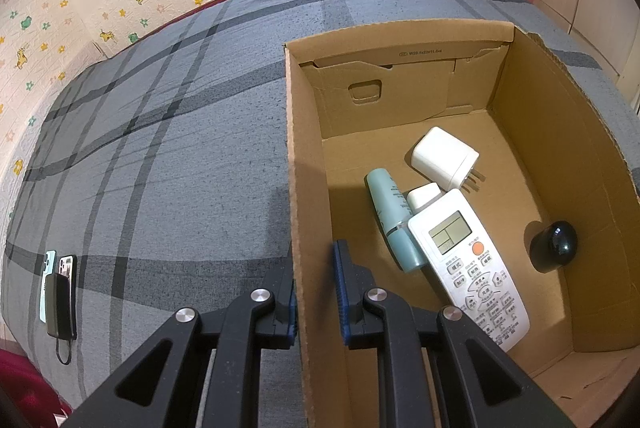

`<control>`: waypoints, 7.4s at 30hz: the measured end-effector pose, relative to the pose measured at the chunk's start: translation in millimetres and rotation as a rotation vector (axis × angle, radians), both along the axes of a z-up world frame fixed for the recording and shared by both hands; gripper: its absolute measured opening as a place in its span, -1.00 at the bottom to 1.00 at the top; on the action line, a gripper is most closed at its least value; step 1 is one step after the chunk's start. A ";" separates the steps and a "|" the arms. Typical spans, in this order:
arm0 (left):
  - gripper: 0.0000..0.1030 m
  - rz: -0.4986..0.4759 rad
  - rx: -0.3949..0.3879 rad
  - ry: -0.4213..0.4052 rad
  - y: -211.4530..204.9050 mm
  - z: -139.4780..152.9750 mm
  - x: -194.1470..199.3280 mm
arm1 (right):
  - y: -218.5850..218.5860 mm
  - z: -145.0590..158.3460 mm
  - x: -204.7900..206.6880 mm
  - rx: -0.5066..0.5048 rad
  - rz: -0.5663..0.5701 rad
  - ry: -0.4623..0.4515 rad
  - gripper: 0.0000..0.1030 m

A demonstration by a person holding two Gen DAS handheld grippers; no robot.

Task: Organize rigid objects
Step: 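Close the right gripper on the blue key fob, then lift the blue key fob with the right gripper and carry it over the box, then lower the key fob into the box beside the black object and open the right gripper, then move the open right gripper out of the box to the brass keys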

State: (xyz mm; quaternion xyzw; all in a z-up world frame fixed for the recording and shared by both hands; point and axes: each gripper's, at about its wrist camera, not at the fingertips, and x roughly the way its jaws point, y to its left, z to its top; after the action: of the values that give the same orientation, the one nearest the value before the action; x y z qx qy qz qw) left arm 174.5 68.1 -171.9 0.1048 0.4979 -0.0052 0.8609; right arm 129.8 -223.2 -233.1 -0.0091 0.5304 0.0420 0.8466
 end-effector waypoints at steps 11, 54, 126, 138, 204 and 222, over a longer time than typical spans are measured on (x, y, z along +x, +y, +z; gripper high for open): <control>-0.69 0.001 0.001 -0.001 0.1 0.7 -0.5 | 1.2 11.6 -1.8 0.006 0.028 0.005 -0.46; -0.69 0.001 -0.003 -0.001 -1.2 -0.8 -0.6 | 33.6 152.4 7.6 0.014 0.086 -0.260 -0.46; -0.69 0.003 -0.010 0.002 -1.0 -0.1 -0.7 | 167.1 70.7 63.0 0.067 0.234 0.072 -0.35; -0.69 0.003 -0.007 0.002 0.0 0.6 -0.2 | 155.1 103.7 52.3 0.052 0.224 -0.026 0.11; -0.69 0.004 0.007 0.001 -0.9 1.3 0.9 | -4.2 45.3 -57.5 0.020 0.028 -0.037 0.99; -0.69 0.004 0.010 0.001 -0.9 1.9 0.5 | 12.0 -2.8 -65.6 -0.015 0.034 0.034 0.99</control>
State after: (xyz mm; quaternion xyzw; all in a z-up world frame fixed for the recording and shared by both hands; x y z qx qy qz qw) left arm 175.1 67.3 -169.9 0.1081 0.4983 -0.0012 0.8602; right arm 64.2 -211.2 -235.9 -0.0239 0.5450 0.0524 0.8364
